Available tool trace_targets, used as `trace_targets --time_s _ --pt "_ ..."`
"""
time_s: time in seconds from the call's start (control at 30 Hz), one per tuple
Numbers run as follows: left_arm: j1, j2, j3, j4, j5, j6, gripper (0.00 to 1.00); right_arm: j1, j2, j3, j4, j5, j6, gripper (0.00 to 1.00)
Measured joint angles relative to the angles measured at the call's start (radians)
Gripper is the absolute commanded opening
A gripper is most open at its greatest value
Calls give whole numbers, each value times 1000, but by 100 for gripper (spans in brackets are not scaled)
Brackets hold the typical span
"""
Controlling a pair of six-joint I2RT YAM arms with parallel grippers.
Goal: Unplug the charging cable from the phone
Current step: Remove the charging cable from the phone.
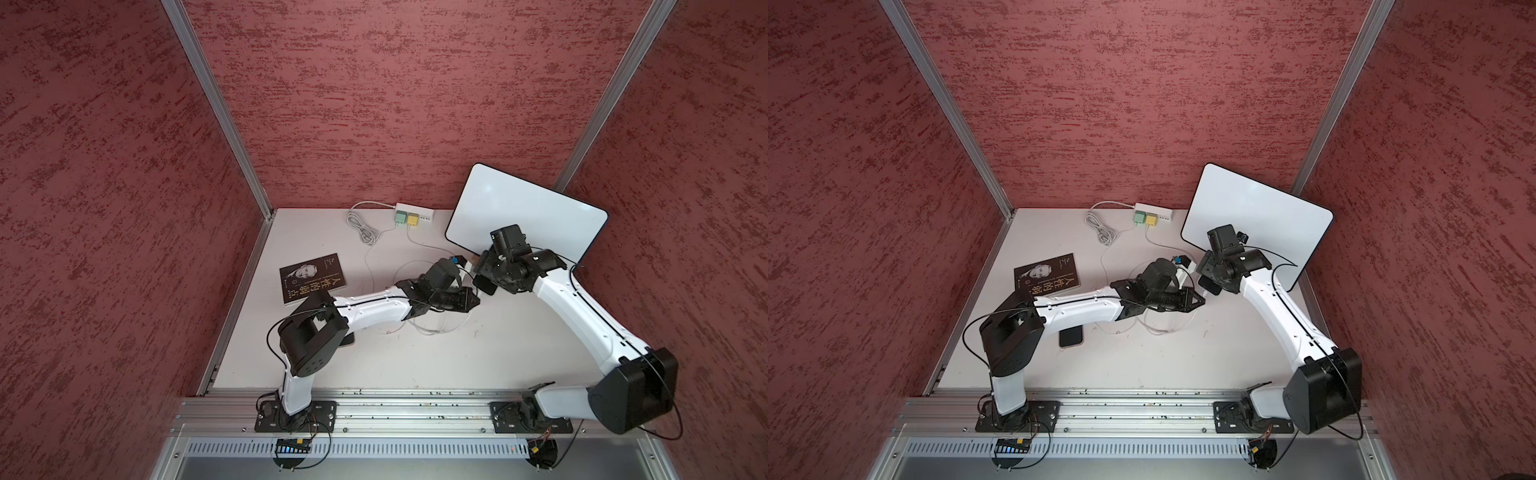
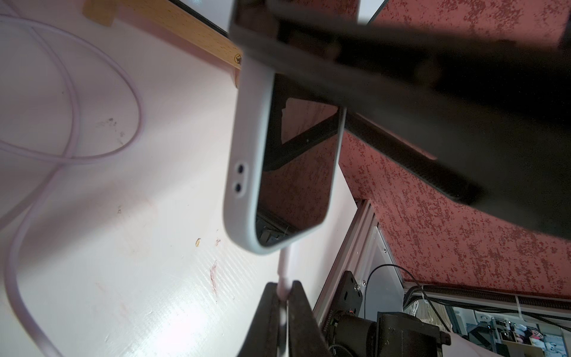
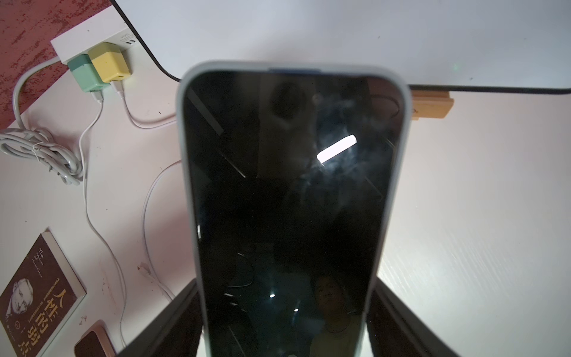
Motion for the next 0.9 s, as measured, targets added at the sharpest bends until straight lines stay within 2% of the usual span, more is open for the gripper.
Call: trace_targets --time_s 0.9 --pt "7 0 0 0 7 3 11 0 -16 0 0 -3 4 31"
